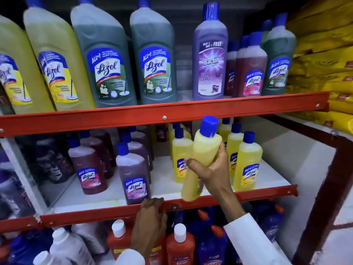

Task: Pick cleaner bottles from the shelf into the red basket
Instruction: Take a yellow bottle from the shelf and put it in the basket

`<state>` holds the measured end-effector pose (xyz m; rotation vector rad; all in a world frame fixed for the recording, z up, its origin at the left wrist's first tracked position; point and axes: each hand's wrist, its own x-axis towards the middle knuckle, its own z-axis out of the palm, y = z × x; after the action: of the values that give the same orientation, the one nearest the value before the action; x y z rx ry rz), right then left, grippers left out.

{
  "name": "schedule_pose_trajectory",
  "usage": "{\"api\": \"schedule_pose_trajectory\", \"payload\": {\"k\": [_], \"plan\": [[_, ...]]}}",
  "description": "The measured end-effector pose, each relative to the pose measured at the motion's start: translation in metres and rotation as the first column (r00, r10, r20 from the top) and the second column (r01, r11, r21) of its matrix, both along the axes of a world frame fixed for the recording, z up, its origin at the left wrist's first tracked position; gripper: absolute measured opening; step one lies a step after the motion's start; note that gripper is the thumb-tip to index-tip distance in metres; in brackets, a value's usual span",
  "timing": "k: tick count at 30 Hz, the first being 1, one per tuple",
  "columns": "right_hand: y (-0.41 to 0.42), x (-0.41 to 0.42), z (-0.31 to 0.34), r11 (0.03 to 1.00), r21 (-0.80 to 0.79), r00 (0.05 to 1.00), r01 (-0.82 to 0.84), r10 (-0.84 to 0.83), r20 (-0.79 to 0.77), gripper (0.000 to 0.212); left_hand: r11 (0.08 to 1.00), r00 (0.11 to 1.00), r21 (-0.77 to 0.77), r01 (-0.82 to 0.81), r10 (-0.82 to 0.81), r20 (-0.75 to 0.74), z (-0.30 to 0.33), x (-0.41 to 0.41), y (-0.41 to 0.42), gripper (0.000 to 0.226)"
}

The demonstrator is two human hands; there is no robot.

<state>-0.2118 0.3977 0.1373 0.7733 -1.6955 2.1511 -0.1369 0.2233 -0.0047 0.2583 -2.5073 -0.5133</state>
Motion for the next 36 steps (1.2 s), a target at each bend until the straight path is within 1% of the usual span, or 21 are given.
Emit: {"api": "schedule_pose_trajectory", "payload": {"k": [1, 2, 3, 5, 6, 8, 12, 14, 15, 16, 17, 18, 19, 20, 21, 22, 23, 25, 31, 34, 36], "plan": [[0.005, -0.001, 0.002, 0.984, -0.086, 0.988, -0.156, 0.157, 0.004, 0.057, 1.0, 1.0, 0.002, -0.003, 0.003, 0.002, -0.001, -0.001, 0.0, 0.04], [0.009, -0.001, 0.005, 0.919, -0.196, 0.937, -0.343, 0.349, 0.0, 0.054, 1.0, 1.0, 0.007, -0.005, 0.005, 0.005, -0.002, -0.002, -0.001, 0.041], [0.011, 0.0, 0.007, 0.798, -0.3, 0.838, -0.522, 0.545, -0.007, 0.059, 1.0, 1.0, 0.012, -0.006, 0.006, 0.007, -0.004, -0.003, -0.003, 0.042], [0.013, 0.005, 0.013, 0.488, -0.412, 0.557, -0.77, 0.829, -0.059, 0.073, 1.0, 1.0, 0.023, -0.006, 0.006, 0.007, -0.004, -0.004, -0.005, 0.042], [0.014, 0.007, 0.014, 0.372, -0.423, 0.448, -0.826, 0.889, -0.093, 0.074, 1.0, 1.0, 0.023, -0.008, 0.008, 0.01, -0.003, -0.004, -0.005, 0.041], [0.016, 0.011, 0.015, 0.245, -0.426, 0.328, -0.871, 0.935, -0.133, 0.073, 1.0, 1.0, 0.01, -0.006, 0.006, 0.013, 0.001, -0.003, -0.004, 0.039], [0.018, 0.018, 0.017, 0.126, -0.384, 0.197, -0.915, 0.969, -0.152, 0.068, 1.0, 0.999, 0.006, -0.011, 0.011, 0.038, 0.002, -0.002, -0.004, 0.038], [0.017, 0.02, 0.018, 0.144, -0.343, 0.204, -0.928, 0.968, -0.147, 0.063, 1.0, 0.999, 0.001, -0.003, 0.003, 0.044, 0.0, -0.002, -0.006, 0.038], [0.017, 0.021, 0.017, 0.183, -0.33, 0.239, -0.926, 0.961, -0.138, 0.061, 1.0, 0.999, 0.003, 0.001, -0.001, 0.042, 0.0, -0.001, -0.007, 0.038], [0.015, 0.023, 0.015, 0.26, -0.329, 0.313, -0.908, 0.943, -0.117, 0.061, 1.0, 0.999, 0.01, 0.002, -0.002, 0.037, 0.0, -0.001, -0.007, 0.038], [0.014, 0.026, 0.014, 0.426, -0.319, 0.465, -0.847, 0.883, -0.055, 0.062, 1.0, 1.0, 0.018, 0.0, 0.0, 0.031, 0.001, -0.001, -0.006, 0.036], [0.012, 0.028, 0.012, 0.659, -0.261, 0.675, -0.705, 0.737, 0.038, 0.061, 1.0, 1.0, 0.028, -0.004, 0.003, 0.027, 0.003, 0.0, -0.004, 0.035], [0.008, 0.031, 0.012, 0.87, -0.153, 0.867, -0.469, 0.487, 0.11, 0.06, 0.999, 1.0, 0.037, -0.006, 0.005, 0.023, 0.004, 0.0, -0.003, 0.034], [0.004, 0.035, 0.013, 0.977, -0.036, 0.968, -0.209, 0.212, 0.131, 0.063, 0.999, 1.0, 0.042, -0.006, 0.006, 0.019, 0.006, 0.001, -0.001, 0.032], [-0.002, 0.04, 0.014, 0.998, 0.065, 0.994, 0.003, -0.01, 0.104, 0.07, 0.999, 1.0, 0.044, -0.008, 0.008, 0.018, 0.006, 0.001, -0.001, 0.031], [-0.007, 0.043, 0.014, 0.976, 0.147, 0.985, 0.16, -0.169, 0.049, 0.077, 0.999, 1.0, 0.051, -0.016, 0.015, 0.021, 0.006, 0.001, 0.0, 0.031], [-0.012, 0.045, 0.013, 0.94, 0.207, 0.961, 0.273, -0.277, -0.006, 0.082, 0.998, 0.999, 0.06, -0.027, 0.025, 0.024, 0.006, 0.001, 0.0, 0.033], [-0.016, 0.045, 0.011, 0.888, 0.259, 0.924, 0.38, -0.378, -0.062, 0.089, 0.997, 0.999, 0.073, -0.04, 0.037, 0.03, 0.005, 0.001, -0.001, 0.036], [-0.018, 0.043, 0.0, 0.884, 0.264, 0.919, 0.387, -0.393, -0.031, 0.095, 0.997, 0.999, 0.073, -0.03, 0.028, 0.027, 0.002, 0.0, -0.004, 0.033], [-0.013, 0.043, -0.006, 0.905, 0.264, 0.94, 0.334, -0.34, -0.026, 0.094, 0.997, 0.999, 0.077, -0.02, 0.017, 0.046, 0.002, 0.004, -0.001, 0.038], [-0.006, 0.044, -0.012, 0.92, 0.273, 0.956, 0.282, -0.292, -0.006, 0.093, 1.0, 0.996, 0.015, 0.016, -0.017, 0.09, 0.002, 0.007, 0.002, 0.048]]}}
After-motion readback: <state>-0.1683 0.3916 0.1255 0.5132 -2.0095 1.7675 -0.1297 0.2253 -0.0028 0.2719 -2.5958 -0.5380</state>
